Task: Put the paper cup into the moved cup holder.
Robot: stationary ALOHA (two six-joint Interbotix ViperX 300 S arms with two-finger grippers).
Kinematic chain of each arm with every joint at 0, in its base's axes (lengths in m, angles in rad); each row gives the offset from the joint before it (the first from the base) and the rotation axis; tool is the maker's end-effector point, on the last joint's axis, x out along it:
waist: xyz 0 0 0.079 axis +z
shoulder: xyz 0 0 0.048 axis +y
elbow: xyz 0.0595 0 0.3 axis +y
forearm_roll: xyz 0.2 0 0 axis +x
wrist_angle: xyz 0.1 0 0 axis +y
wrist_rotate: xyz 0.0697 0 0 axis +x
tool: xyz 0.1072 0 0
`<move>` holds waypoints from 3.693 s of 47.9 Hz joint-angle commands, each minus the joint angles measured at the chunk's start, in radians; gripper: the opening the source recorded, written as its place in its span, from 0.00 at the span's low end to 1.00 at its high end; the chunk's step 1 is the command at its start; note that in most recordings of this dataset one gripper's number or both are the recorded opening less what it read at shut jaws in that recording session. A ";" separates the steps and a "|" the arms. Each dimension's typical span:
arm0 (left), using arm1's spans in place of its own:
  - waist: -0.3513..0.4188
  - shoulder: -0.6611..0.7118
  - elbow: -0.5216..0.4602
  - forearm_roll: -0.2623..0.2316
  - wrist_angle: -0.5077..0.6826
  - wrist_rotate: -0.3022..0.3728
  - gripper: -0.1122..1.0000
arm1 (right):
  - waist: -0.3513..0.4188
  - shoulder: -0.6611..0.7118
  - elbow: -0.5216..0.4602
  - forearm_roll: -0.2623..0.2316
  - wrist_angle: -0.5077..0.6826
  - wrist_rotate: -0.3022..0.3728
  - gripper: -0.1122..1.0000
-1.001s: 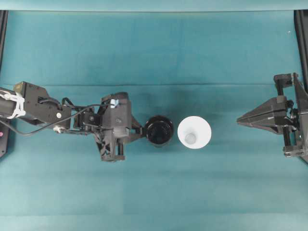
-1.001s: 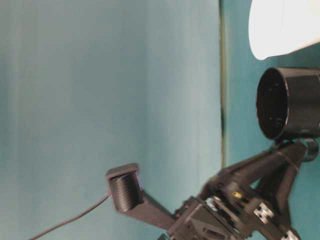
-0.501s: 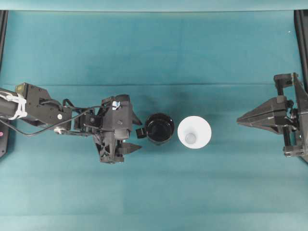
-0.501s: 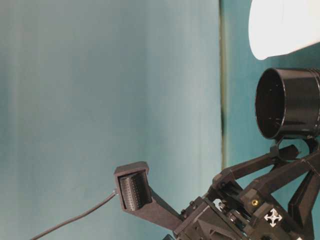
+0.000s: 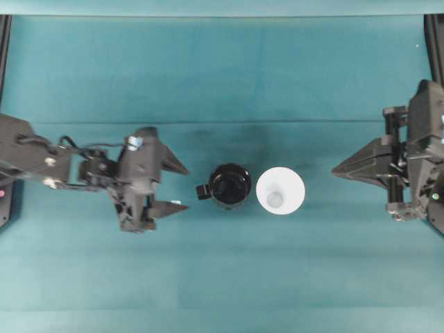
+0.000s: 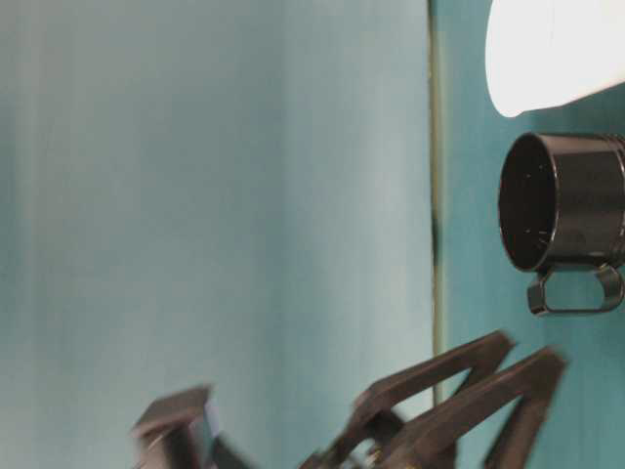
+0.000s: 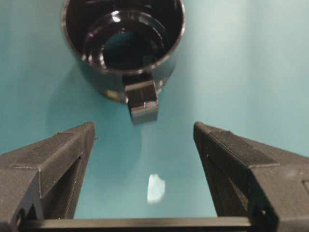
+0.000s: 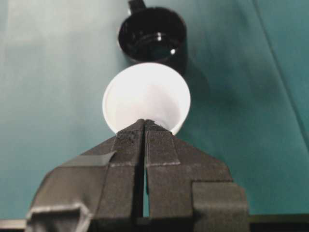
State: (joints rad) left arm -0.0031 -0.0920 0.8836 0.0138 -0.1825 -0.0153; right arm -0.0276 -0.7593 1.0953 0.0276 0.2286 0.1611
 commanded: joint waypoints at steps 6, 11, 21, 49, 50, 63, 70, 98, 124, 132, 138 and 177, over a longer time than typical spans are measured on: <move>-0.003 -0.109 0.046 0.000 -0.005 -0.002 0.85 | -0.012 0.040 -0.041 0.002 -0.003 0.009 0.12; -0.003 -0.155 0.078 0.000 0.005 -0.008 0.85 | -0.014 0.057 -0.049 0.002 -0.003 0.009 0.12; -0.003 -0.250 0.117 0.000 0.104 -0.031 0.85 | -0.021 0.106 -0.075 0.002 0.015 0.014 0.12; -0.003 -0.425 0.198 0.000 0.147 -0.034 0.85 | -0.089 0.497 -0.394 0.000 0.385 0.109 0.55; -0.005 -0.425 0.198 0.002 0.147 -0.034 0.85 | -0.091 0.505 -0.400 0.000 0.393 0.110 0.60; -0.005 -0.422 0.196 0.000 0.147 -0.034 0.85 | -0.089 0.577 -0.436 0.002 0.417 0.114 0.98; -0.003 -0.422 0.198 0.000 0.147 -0.034 0.85 | -0.087 0.640 -0.449 0.002 0.413 0.140 0.96; -0.003 -0.417 0.196 0.002 0.147 -0.034 0.85 | -0.103 0.767 -0.477 -0.005 0.405 0.167 0.95; 0.000 -0.417 0.196 0.000 0.147 -0.034 0.85 | -0.106 0.683 -0.514 0.002 0.494 0.170 0.12; 0.003 -0.417 0.196 0.002 0.147 -0.034 0.85 | -0.121 0.620 -0.558 0.002 0.600 0.170 0.12; 0.003 -0.419 0.196 0.000 0.147 -0.035 0.85 | -0.127 0.603 -0.621 0.002 0.638 0.169 0.12; 0.003 -0.419 0.198 0.002 0.147 -0.035 0.85 | -0.071 0.857 -0.871 0.002 0.647 0.164 0.12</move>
State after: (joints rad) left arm -0.0015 -0.5077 1.0907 0.0138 -0.0322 -0.0476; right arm -0.1104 0.0951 0.2362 0.0276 0.8836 0.3221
